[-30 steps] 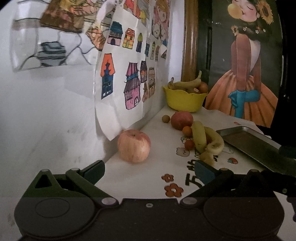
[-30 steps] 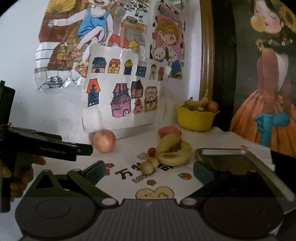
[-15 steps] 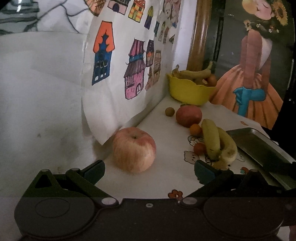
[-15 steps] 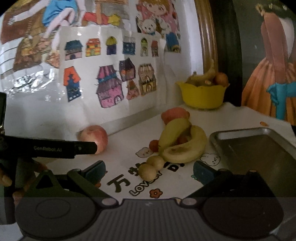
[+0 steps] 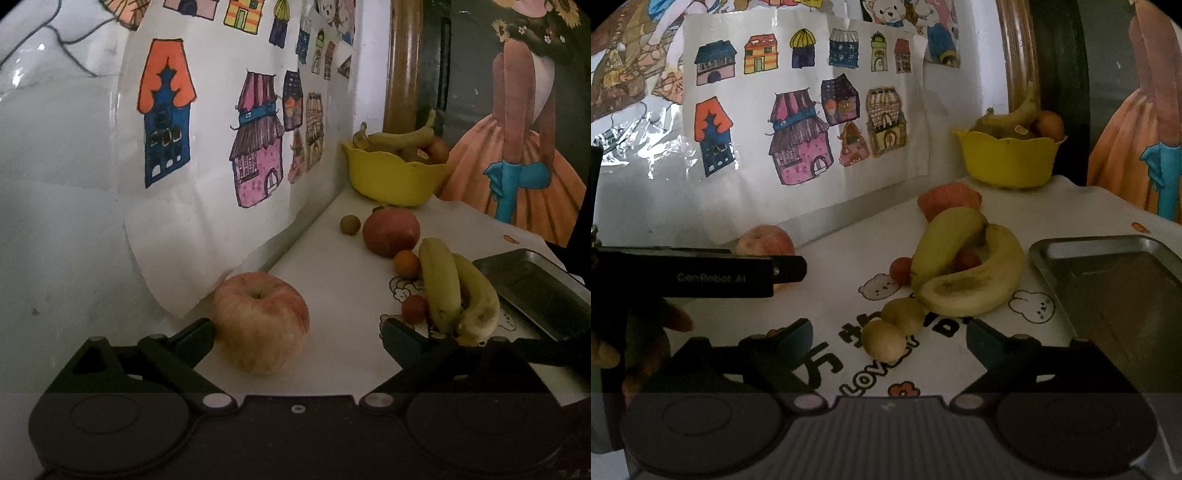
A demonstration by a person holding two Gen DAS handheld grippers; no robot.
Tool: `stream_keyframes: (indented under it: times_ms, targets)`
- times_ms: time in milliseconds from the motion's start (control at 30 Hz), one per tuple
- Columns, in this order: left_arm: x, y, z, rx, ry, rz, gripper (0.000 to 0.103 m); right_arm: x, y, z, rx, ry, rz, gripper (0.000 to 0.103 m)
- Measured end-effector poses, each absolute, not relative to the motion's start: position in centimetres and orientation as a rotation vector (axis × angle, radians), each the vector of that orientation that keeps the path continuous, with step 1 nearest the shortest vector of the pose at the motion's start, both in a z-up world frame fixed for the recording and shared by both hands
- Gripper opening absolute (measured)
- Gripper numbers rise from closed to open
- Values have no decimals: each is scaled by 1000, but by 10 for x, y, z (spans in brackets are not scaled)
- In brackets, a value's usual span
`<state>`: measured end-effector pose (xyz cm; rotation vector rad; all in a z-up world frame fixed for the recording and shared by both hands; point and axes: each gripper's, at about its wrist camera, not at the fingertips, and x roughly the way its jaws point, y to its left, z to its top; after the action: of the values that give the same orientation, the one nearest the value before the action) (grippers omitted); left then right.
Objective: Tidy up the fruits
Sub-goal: 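Close the left tool on the large red apple while the right tool grasps a small potato, then carry the apple onto the metal tray with the left tool while the right tool places the potato there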
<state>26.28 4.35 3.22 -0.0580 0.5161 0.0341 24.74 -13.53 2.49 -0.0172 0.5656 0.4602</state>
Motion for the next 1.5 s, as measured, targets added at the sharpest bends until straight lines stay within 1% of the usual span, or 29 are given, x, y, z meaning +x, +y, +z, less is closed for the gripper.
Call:
stream_keyframes:
  times_ms: [100, 167, 267, 333, 467, 533, 633, 667, 700, 733, 767, 800, 900, 1200, 1500]
  targets:
    - [264, 44, 32, -59, 513, 43, 96, 253, -135, 23, -6, 595, 471, 85]
    - [265, 44, 30, -60, 514, 54, 94, 257, -135, 21, 3, 614, 473, 83]
    - [267, 47, 28, -68, 524, 75, 89, 261, -133, 20, 13, 626, 477, 74]
    - [269, 50, 25, -81, 537, 80, 88, 263, -130, 19, 10, 629, 480, 68]
    - [275, 56, 21, -118, 568, 89, 85, 265, -125, 18, 6, 639, 482, 64]
    - [277, 59, 20, -139, 568, 103, 85, 265, -124, 18, 9, 640, 483, 61]
    - [282, 63, 19, -151, 576, 127, 84, 266, -125, 18, 18, 640, 484, 59]
    - [283, 63, 18, -156, 581, 129, 83, 266, -126, 18, 22, 642, 483, 57]
    - [283, 64, 18, -160, 585, 129, 78, 267, -126, 18, 26, 643, 480, 55]
    - [284, 64, 18, -163, 587, 128, 75, 266, -127, 19, 28, 642, 478, 52]
    - [284, 64, 18, -163, 588, 130, 69, 267, -127, 19, 29, 642, 478, 51]
    - [285, 63, 18, -163, 587, 135, 66, 267, -127, 19, 28, 642, 479, 47]
    - [284, 63, 18, -163, 585, 135, 66, 267, -127, 19, 28, 642, 480, 38]
    - [266, 48, 18, -176, 592, 52, 66, 268, -134, 19, 82, 647, 498, 33]
    - [249, 31, 19, -217, 611, -23, 66, 265, -148, 16, 183, 647, 517, 32]
